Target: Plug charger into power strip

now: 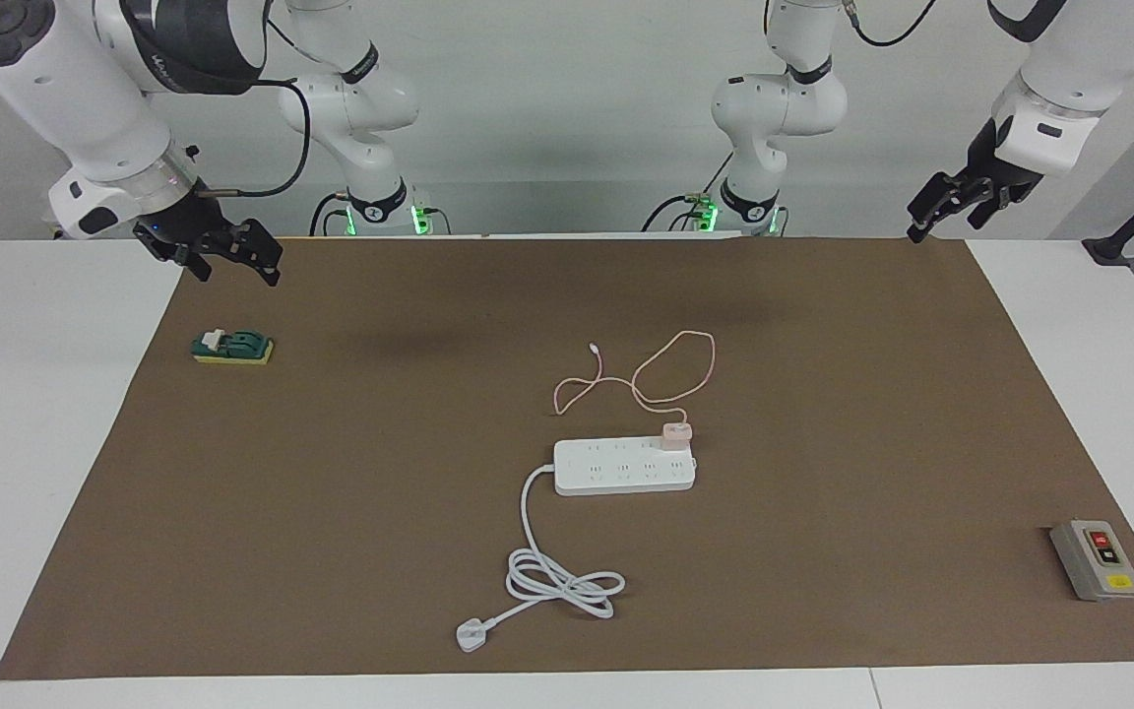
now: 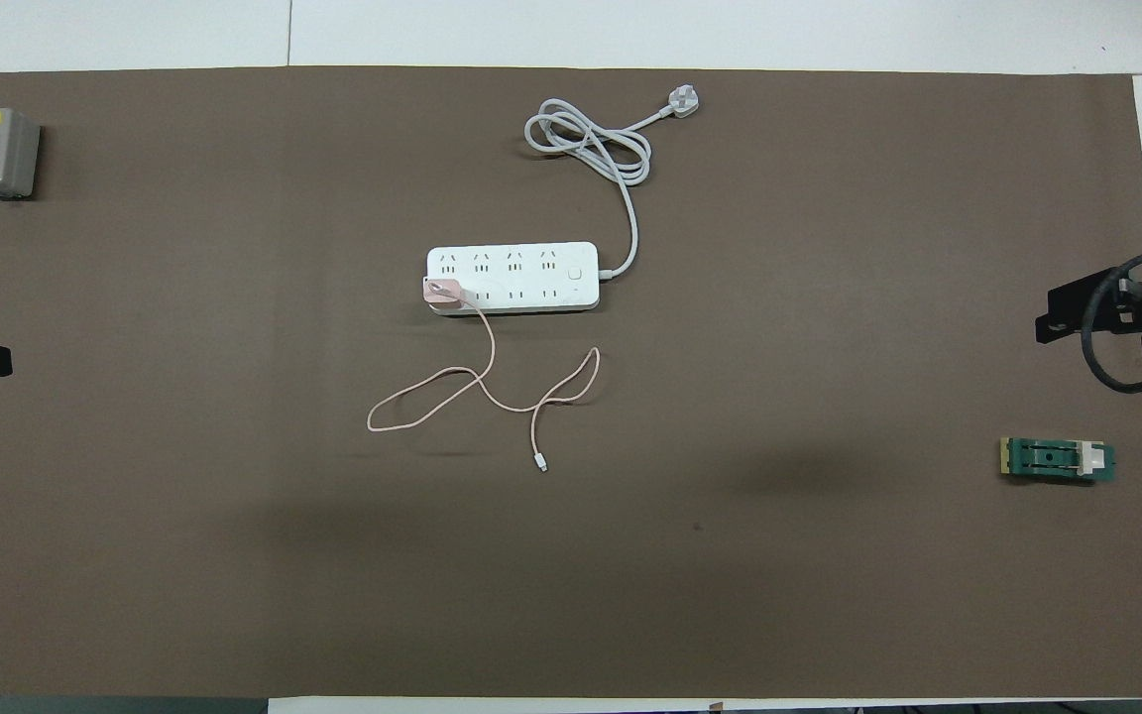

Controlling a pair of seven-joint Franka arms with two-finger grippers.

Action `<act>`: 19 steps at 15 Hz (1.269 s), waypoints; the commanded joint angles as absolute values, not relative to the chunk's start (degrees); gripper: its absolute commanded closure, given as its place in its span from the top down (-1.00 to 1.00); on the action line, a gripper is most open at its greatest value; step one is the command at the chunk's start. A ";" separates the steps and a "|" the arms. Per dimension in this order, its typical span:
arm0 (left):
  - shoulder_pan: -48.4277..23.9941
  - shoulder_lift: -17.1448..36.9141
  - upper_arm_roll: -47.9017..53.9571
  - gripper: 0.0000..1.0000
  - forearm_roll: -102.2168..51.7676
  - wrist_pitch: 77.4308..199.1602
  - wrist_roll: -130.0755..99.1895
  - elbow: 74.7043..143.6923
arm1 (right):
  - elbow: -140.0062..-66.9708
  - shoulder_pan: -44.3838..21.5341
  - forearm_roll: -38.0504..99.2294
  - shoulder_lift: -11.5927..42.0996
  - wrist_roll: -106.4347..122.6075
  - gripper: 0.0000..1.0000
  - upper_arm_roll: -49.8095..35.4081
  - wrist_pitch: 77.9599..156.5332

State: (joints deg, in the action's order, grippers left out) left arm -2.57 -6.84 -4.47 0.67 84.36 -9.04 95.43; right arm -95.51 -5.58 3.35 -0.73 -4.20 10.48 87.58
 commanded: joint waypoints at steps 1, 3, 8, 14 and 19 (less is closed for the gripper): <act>6.40 -5.90 4.29 1.00 0.70 84.29 -8.26 94.66 | -95.19 -4.83 2.72 -1.05 -2.99 1.00 9.93 86.40; 6.24 -3.88 4.22 1.00 0.35 83.33 -8.26 92.30 | -95.19 -4.83 2.72 -1.05 -2.99 1.00 9.93 86.40; 1.42 0.36 1.42 1.00 0.35 81.29 -8.26 87.09 | -95.19 -4.83 2.64 -1.05 -2.99 1.00 9.93 86.40; 1.40 -2.37 1.05 1.00 0.26 85.96 -3.08 92.64 | -95.19 -4.83 2.72 -1.14 -2.99 1.00 9.93 86.40; 1.14 -2.37 1.06 1.00 -1.85 90.60 -2.64 92.72 | -95.19 -4.83 2.64 -1.05 -2.99 1.00 9.93 86.40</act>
State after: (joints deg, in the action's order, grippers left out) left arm 1.82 -0.81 1.77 -0.89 87.23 -3.64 90.49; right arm -95.51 -5.58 3.35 -0.73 -4.20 10.48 87.58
